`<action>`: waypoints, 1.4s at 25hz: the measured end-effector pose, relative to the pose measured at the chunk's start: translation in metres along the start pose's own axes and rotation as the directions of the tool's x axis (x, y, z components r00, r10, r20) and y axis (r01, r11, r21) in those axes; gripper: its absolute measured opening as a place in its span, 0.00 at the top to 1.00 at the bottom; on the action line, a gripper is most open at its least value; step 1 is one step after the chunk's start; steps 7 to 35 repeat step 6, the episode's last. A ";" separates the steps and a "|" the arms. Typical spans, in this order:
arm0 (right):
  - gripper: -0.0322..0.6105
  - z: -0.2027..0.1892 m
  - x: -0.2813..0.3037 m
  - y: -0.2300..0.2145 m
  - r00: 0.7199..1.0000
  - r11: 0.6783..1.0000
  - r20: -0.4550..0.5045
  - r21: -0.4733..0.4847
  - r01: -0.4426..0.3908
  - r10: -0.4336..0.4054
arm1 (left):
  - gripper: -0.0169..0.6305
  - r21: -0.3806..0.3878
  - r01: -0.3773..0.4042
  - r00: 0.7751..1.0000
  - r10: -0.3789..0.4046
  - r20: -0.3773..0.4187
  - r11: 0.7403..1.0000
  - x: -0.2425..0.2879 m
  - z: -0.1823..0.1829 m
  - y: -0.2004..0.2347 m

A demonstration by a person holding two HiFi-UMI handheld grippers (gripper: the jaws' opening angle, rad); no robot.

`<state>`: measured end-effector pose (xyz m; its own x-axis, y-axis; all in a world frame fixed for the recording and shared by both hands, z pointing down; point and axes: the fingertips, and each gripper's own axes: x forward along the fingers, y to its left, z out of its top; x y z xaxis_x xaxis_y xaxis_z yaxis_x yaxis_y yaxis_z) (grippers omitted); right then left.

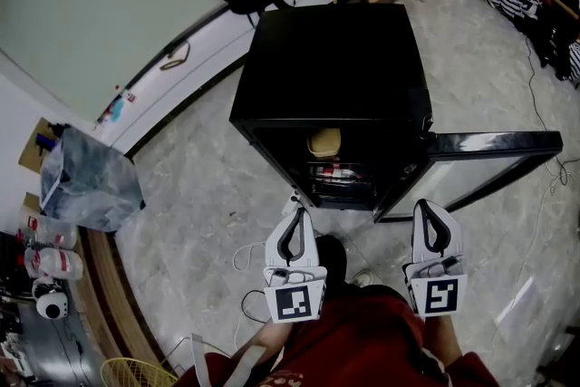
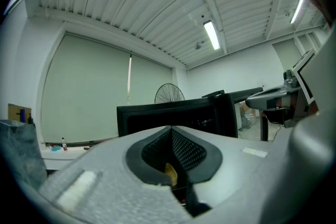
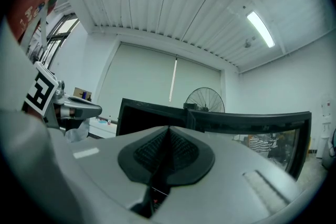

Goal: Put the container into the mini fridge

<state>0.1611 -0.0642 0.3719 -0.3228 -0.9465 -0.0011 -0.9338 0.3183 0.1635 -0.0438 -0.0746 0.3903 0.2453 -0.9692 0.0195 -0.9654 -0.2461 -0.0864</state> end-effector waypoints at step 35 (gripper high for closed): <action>0.95 0.003 -0.001 0.000 1.000 1.000 0.015 -0.006 -0.005 0.005 | 0.96 0.005 0.002 1.000 -0.001 -0.007 1.000 -0.001 0.001 -0.003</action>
